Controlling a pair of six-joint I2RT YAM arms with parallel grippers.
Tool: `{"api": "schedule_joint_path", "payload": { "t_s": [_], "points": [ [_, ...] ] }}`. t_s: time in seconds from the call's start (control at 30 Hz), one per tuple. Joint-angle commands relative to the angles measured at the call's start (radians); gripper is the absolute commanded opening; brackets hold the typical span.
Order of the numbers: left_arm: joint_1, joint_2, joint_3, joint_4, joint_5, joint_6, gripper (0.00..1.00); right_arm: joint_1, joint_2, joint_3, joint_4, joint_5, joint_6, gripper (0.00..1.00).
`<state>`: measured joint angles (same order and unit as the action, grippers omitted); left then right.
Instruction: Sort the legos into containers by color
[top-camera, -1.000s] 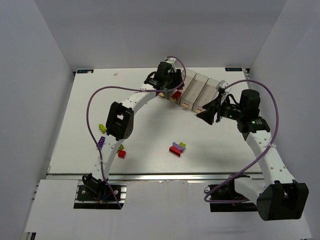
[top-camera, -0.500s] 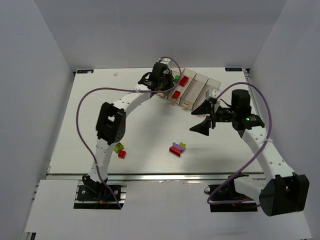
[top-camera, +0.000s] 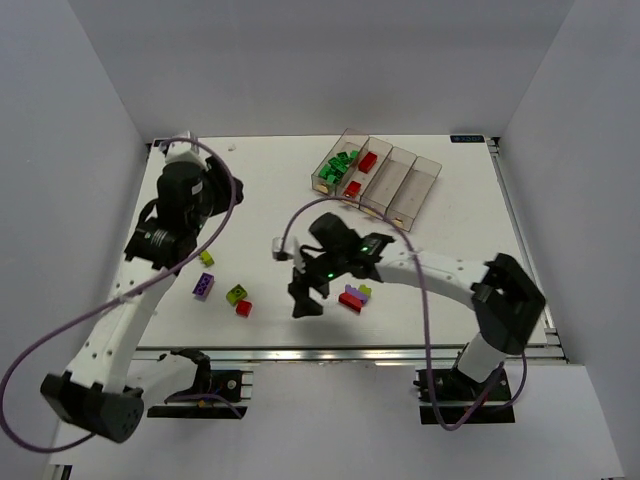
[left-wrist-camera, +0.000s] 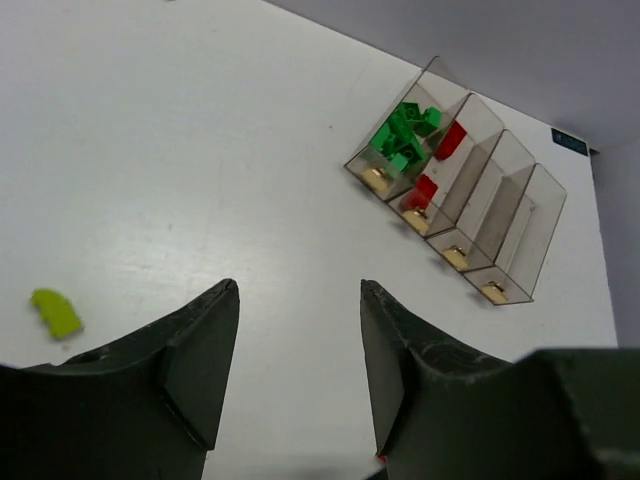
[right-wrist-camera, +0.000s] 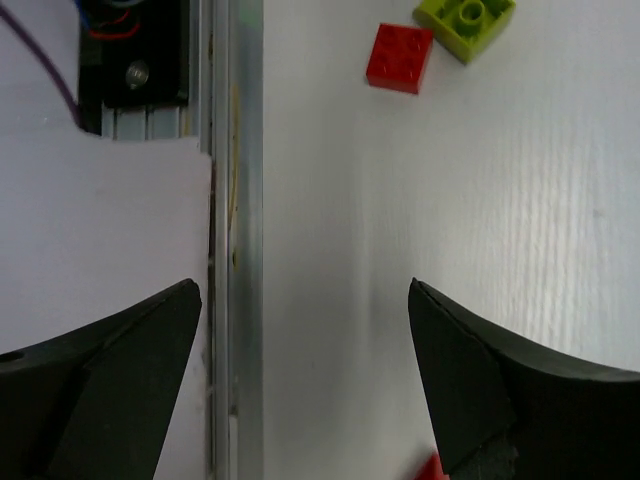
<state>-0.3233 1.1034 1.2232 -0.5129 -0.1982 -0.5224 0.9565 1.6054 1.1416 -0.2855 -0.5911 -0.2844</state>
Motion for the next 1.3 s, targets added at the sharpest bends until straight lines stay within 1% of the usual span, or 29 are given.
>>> {"api": "schedule_joint_path", "payload": {
  "t_s": [0.0, 0.07, 0.13, 0.17, 0.2, 0.23, 0.3, 0.33, 0.53, 0.67, 0.77, 0.83, 0.97, 1.0, 1.07, 1.1, 1.17, 1.27],
  "points": [
    [-0.005, -0.108, -0.037, -0.211, -0.099, -0.036, 0.62, 0.101, 0.126, 0.114, 0.091, 0.137, 0.175, 0.89],
    [-0.005, -0.166, -0.059, -0.264, -0.116, -0.047, 0.62, 0.137, 0.195, 0.173, 0.089, 0.209, 0.217, 0.89],
    [-0.005, -0.253, -0.077, -0.288, -0.148, -0.064, 0.61, 0.185, 0.316, 0.297, 0.047, 0.317, 0.254, 0.89],
    [-0.005, -0.278, -0.089, -0.32, -0.164, -0.073, 0.63, 0.2, 0.356, 0.347, -0.015, 0.323, 0.273, 0.89],
    [-0.005, -0.322, -0.093, -0.337, -0.181, -0.091, 0.65, 0.203, 0.419, 0.412, -0.032, 0.323, 0.301, 0.89],
    [-0.005, -0.341, -0.096, -0.354, -0.21, -0.099, 0.65, 0.203, 0.444, 0.431, -0.038, 0.307, 0.326, 0.89],
    [-0.005, -0.382, -0.091, -0.398, -0.227, -0.117, 0.66, 0.226, 0.481, 0.448, -0.014, 0.333, 0.343, 0.89],
    [-0.005, -0.392, -0.09, -0.417, -0.233, -0.122, 0.66, 0.232, 0.49, 0.449, 0.003, 0.377, 0.343, 0.89],
    [-0.005, -0.43, -0.076, -0.449, -0.234, -0.137, 0.66, 0.274, 0.574, 0.506, 0.009, 0.526, 0.347, 0.89],
    [-0.005, -0.428, -0.076, -0.441, -0.221, -0.134, 0.66, 0.287, 0.603, 0.515, 0.037, 0.562, 0.338, 0.89],
    [-0.005, -0.422, -0.076, -0.435, -0.213, -0.131, 0.66, 0.298, 0.623, 0.526, 0.051, 0.585, 0.321, 0.86],
    [-0.005, -0.424, -0.076, -0.434, -0.207, -0.131, 0.66, 0.3, 0.634, 0.532, 0.054, 0.586, 0.315, 0.81],
    [-0.005, -0.432, -0.077, -0.443, -0.208, -0.136, 0.66, 0.307, 0.645, 0.521, 0.069, 0.643, 0.289, 0.73],
    [-0.005, -0.438, -0.077, -0.446, -0.21, -0.139, 0.66, 0.307, 0.645, 0.514, 0.069, 0.648, 0.289, 0.7],
    [-0.005, -0.445, -0.082, -0.455, -0.216, -0.143, 0.66, 0.307, 0.631, 0.501, 0.069, 0.66, 0.259, 0.66],
    [-0.005, -0.45, -0.088, -0.457, -0.219, -0.149, 0.66, 0.307, 0.624, 0.489, 0.074, 0.663, 0.248, 0.61],
    [-0.006, -0.468, -0.1, -0.455, -0.224, -0.156, 0.66, 0.307, 0.593, 0.442, 0.083, 0.694, 0.234, 0.57],
    [-0.005, -0.485, -0.145, -0.44, -0.222, -0.171, 0.66, 0.306, 0.535, 0.341, 0.127, 0.697, 0.203, 0.47]
  ]
}}
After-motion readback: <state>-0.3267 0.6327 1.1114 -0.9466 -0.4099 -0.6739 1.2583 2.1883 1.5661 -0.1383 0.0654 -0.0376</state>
